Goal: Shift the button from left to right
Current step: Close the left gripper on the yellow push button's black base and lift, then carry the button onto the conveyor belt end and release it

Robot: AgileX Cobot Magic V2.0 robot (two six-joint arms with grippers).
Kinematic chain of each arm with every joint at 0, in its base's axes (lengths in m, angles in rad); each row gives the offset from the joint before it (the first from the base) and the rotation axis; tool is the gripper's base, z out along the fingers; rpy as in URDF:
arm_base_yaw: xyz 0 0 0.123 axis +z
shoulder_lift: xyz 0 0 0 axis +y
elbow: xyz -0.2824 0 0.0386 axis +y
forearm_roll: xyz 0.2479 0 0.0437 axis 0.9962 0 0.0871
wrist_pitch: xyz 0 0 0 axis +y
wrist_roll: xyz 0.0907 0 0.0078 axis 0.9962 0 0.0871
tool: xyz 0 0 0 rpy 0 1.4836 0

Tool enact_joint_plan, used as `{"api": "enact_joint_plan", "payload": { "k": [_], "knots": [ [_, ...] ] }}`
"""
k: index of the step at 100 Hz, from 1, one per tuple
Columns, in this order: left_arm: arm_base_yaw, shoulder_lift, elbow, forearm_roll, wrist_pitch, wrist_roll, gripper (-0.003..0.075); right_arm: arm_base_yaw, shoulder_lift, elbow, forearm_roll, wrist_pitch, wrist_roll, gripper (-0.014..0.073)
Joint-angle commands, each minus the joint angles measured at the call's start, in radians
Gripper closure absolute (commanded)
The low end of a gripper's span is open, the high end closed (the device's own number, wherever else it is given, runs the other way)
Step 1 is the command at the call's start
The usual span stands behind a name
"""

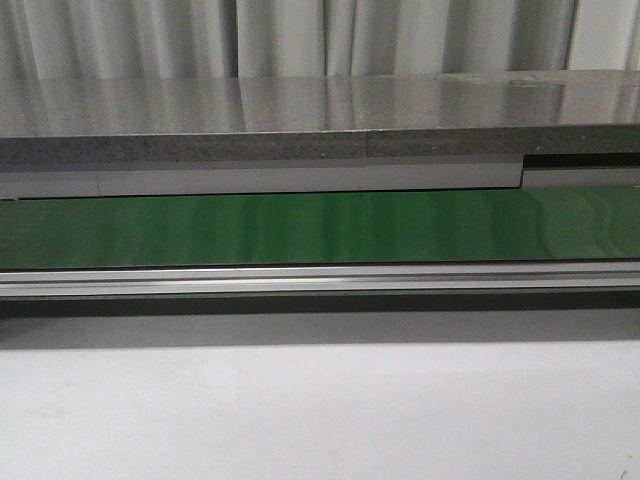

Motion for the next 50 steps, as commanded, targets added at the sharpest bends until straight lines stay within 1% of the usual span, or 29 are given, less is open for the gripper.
{"api": "enact_joint_plan", "payload": {
  "k": [1,12,27,36,50],
  "knots": [
    [-0.001,-0.086,-0.060,-0.028,0.029,-0.003,0.0739,-0.003,-0.016,-0.019,-0.011,-0.083,0.000,0.0661],
    [-0.005,-0.142,-0.072,-0.039,0.041,0.017,0.0739,-0.003,-0.016,-0.019,-0.011,-0.083,0.000,0.0661],
    [-0.031,-0.218,-0.072,-0.114,0.061,0.078,0.0739,-0.003,-0.016,-0.019,-0.011,-0.083,0.000,0.0661],
    [-0.066,-0.246,-0.074,-0.148,0.073,0.109,0.0739,-0.003,-0.016,-0.019,-0.011,-0.083,0.000,0.0661],
    [-0.144,-0.246,-0.074,-0.150,0.090,0.129,0.0739,-0.003,-0.016,-0.019,-0.011,-0.083,0.000,0.0661]
  ]
}}
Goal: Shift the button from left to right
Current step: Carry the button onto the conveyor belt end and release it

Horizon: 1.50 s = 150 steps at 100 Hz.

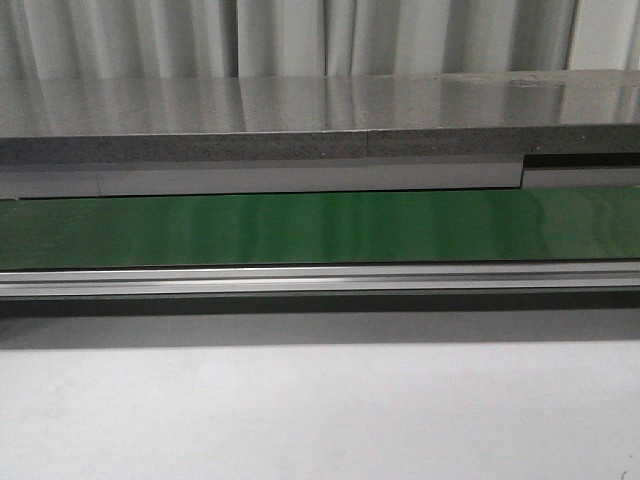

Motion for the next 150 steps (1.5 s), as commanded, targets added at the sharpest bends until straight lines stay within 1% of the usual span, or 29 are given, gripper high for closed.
{"api": "enact_joint_plan", "payload": {
  "k": [1,15,27,60,67,72,77,84,89,91,96,101,106,113,150],
  "knots": [
    [-0.049,-0.053,-0.034,-0.030,-0.002,0.014,0.0739,-0.003,-0.016,-0.019,-0.011,-0.083,0.000,0.0661],
    [-0.123,-0.043,-0.034,-0.024,-0.001,0.037,0.0739,-0.003,-0.016,-0.019,-0.011,-0.083,0.000,0.0661],
    [-0.156,-0.028,-0.034,-0.024,-0.001,0.037,0.0739,-0.003,-0.016,-0.019,-0.011,-0.083,0.000,0.0661],
    [-0.165,0.031,-0.026,-0.024,0.019,0.035,0.0738,-0.003,-0.016,-0.019,-0.011,-0.083,0.000,0.0661],
    [-0.165,0.031,-0.026,-0.024,0.019,0.035,0.0724,-0.003,-0.016,-0.019,-0.011,-0.083,0.000,0.0661],
    [-0.165,0.031,-0.026,-0.024,0.017,0.035,0.0689,-0.003,-0.016,-0.019,-0.011,-0.083,0.000,0.0661],
    [-0.165,0.031,-0.026,-0.024,0.017,0.035,0.0631,-0.003,-0.016,-0.019,-0.011,-0.083,0.000,0.0661],
    [-0.165,0.031,-0.026,-0.024,0.019,0.035,0.0520,-0.003,-0.016,-0.019,-0.011,-0.083,0.000,0.0661],
    [-0.165,0.031,-0.026,-0.024,0.023,0.035,0.0412,-0.003,-0.016,-0.019,-0.011,-0.083,0.000,0.0661],
    [-0.165,0.031,-0.026,-0.026,0.027,0.035,0.0384,-0.003,-0.016,-0.019,-0.011,-0.083,0.000,0.0661],
    [-0.165,0.031,-0.026,-0.029,0.030,0.035,0.0271,-0.003,-0.016,-0.019,-0.011,-0.083,0.000,0.0661],
    [-0.165,0.029,-0.026,-0.036,0.030,0.037,0.0189,-0.003,-0.016,-0.019,-0.011,-0.083,0.000,0.0661],
    [-0.167,0.028,-0.026,-0.038,0.032,0.037,0.0135,-0.003,-0.016,-0.019,-0.011,-0.083,0.000,0.0661],
    [-0.179,0.020,-0.026,-0.038,0.035,0.038,0.0108,-0.003,-0.016,-0.019,-0.011,-0.083,0.000,0.0661],
    [-0.275,-0.109,-0.018,-0.031,0.024,0.057,0.0110,-0.003,-0.016,-0.019,-0.011,-0.083,0.000,0.0661]
  ]
}}
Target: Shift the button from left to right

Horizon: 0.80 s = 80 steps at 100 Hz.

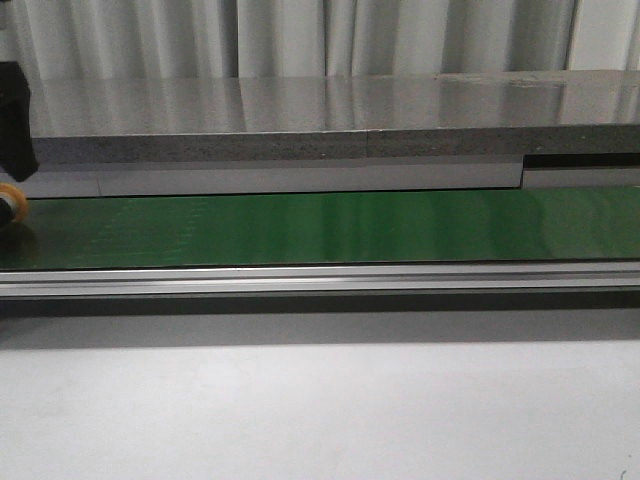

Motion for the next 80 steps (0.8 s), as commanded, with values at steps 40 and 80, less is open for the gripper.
{"api": "enact_joint_plan", "payload": {
  "k": [40,80],
  "knots": [
    [-0.025,-0.496,0.323,-0.028,-0.318,0.006,0.0110,-0.003,-0.016,-0.019,-0.011,-0.083,0.000,0.0661],
    [-0.025,-1.052,0.722,-0.067,-0.636,0.006,0.0110,-0.003,-0.016,-0.019,-0.011,-0.083,0.000,0.0661]
  ]
}}
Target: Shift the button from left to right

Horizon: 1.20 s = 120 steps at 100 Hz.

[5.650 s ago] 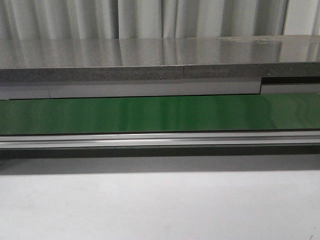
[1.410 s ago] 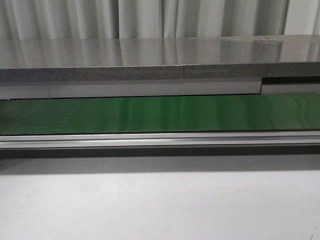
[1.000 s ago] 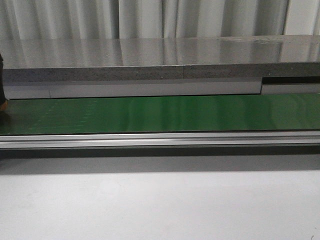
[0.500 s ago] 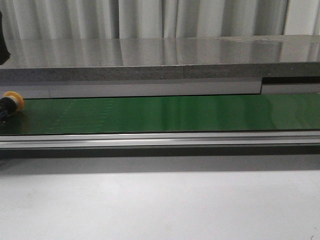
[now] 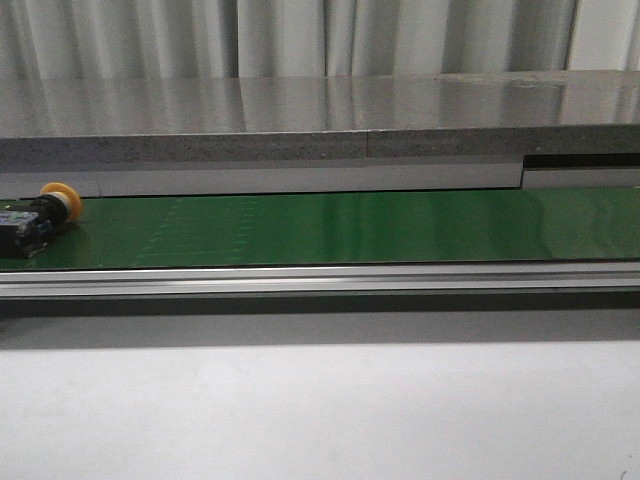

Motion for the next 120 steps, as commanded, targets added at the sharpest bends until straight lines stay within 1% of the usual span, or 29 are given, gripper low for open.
{"api": "enact_joint_plan", "payload": {
  "k": [1,13,24,52,63,80,86,98,120],
  "knots": [
    [-0.007,-0.124,0.050,-0.022,-0.134,0.002,0.0110,-0.003,-0.016,-0.019,-0.011,-0.083,0.000,0.0661],
    [-0.007,-0.276,0.152,-0.022,-0.176,0.002,0.0110,-0.003,-0.016,-0.019,-0.011,-0.083,0.000,0.0661],
    [-0.007,-0.389,0.237,-0.022,-0.182,0.002,0.0110,-0.003,-0.016,-0.019,-0.011,-0.083,0.000,0.0661],
    [-0.007,-0.577,0.430,-0.022,-0.208,0.002,0.0110,-0.003,-0.016,-0.019,-0.011,-0.083,0.000,0.0661],
    [-0.007,-0.604,0.488,-0.022,-0.234,0.002,0.0110,-0.003,-0.016,-0.019,-0.011,-0.083,0.000,0.0661],
    [-0.007,-0.609,0.532,-0.037,-0.348,0.002,0.0110,-0.003,-0.016,-0.019,-0.011,-0.083,0.000,0.0661],
    [-0.007,-0.609,0.534,-0.053,-0.351,0.002,0.0111,-0.003,-0.016,-0.019,-0.011,-0.083,0.000,0.0661],
    [-0.007,-0.609,0.534,-0.135,-0.360,0.002,0.0117,-0.003,-0.016,-0.019,-0.011,-0.083,0.000,0.0661],
    [-0.007,-0.609,0.534,-0.142,-0.371,0.002,0.0120,-0.003,-0.016,-0.019,-0.011,-0.083,0.000,0.0661]
  ]
}}
